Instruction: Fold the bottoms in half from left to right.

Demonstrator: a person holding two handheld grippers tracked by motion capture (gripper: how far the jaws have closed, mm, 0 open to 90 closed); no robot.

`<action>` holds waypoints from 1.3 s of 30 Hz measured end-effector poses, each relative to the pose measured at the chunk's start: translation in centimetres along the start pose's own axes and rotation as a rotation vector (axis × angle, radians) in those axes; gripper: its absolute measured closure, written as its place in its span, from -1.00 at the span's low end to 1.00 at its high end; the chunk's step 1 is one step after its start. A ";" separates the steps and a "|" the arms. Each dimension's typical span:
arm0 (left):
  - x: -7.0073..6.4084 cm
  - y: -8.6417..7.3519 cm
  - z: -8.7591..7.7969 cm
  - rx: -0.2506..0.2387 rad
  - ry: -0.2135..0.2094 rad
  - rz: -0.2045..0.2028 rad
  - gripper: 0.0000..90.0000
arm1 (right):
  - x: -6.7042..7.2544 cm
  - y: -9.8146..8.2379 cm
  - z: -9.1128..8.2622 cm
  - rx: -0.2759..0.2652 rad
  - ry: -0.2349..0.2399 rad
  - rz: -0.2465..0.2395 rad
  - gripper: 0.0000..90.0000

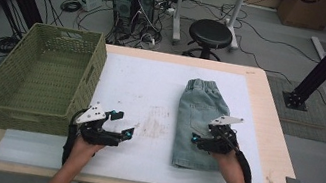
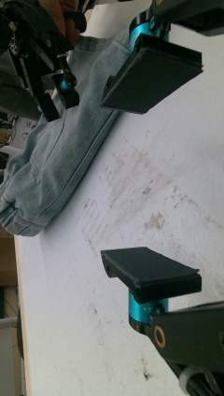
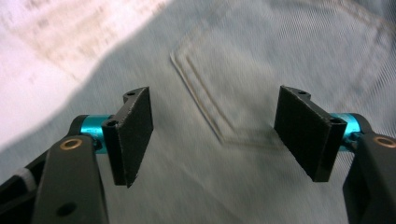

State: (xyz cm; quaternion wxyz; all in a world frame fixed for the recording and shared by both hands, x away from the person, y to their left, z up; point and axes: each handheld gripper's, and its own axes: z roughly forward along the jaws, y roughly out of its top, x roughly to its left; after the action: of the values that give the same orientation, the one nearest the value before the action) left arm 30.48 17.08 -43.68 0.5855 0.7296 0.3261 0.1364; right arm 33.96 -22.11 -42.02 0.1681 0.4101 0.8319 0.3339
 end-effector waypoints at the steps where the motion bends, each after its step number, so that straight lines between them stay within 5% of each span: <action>1: 0.0 0.0 0.0 -0.001 0.000 0.001 -0.49 | -0.1 -0.5 -0.2 -0.002 -0.003 -0.003 -0.37; 13: -0.1 -0.1 0.1 0.006 -0.002 0.003 -0.49 | -2.0 -5.1 -2.4 0.009 -0.019 0.034 -0.34; 20: -0.1 -0.1 0.1 0.009 -0.001 0.004 -0.49 | -2.6 -7.3 -3.7 -0.014 0.001 0.028 -0.18; 24: -0.1 -0.1 0.0 0.006 0.001 0.001 -0.49 | -2.3 -8.0 -4.2 -0.008 -0.016 -0.014 -0.18; 28: -0.1 -0.1 0.0 0.008 0.001 0.003 -0.49 | -2.6 -9.0 -4.8 -0.041 -0.020 0.005 -0.12; 39: -0.2 -0.1 0.2 0.009 0.001 0.006 -0.49 | -2.6 -7.9 -5.9 -0.163 0.011 0.074 -0.43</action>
State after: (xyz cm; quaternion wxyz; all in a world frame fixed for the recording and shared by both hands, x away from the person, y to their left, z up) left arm 30.44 16.85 -43.78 0.5817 0.7329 0.3249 0.1371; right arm 27.78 -30.15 -43.24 0.1840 0.4237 0.7873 0.4084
